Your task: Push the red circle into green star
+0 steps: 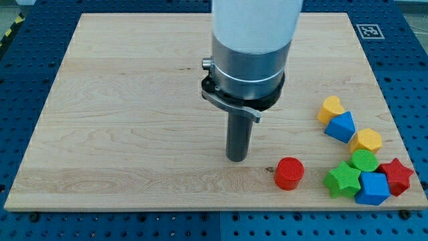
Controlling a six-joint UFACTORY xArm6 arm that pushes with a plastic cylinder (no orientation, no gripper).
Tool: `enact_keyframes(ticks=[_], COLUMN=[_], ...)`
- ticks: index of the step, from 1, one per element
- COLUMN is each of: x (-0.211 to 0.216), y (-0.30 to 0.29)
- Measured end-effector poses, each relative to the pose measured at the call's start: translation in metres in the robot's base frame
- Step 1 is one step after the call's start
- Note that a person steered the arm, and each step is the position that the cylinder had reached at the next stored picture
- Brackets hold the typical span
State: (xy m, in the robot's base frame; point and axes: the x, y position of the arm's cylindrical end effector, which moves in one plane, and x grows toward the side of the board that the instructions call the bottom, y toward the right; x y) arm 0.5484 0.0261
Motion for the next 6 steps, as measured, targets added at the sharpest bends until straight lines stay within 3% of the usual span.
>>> enact_keyframes(ticks=[3,6], x=[0.025,-0.010], y=[0.030,0.036])
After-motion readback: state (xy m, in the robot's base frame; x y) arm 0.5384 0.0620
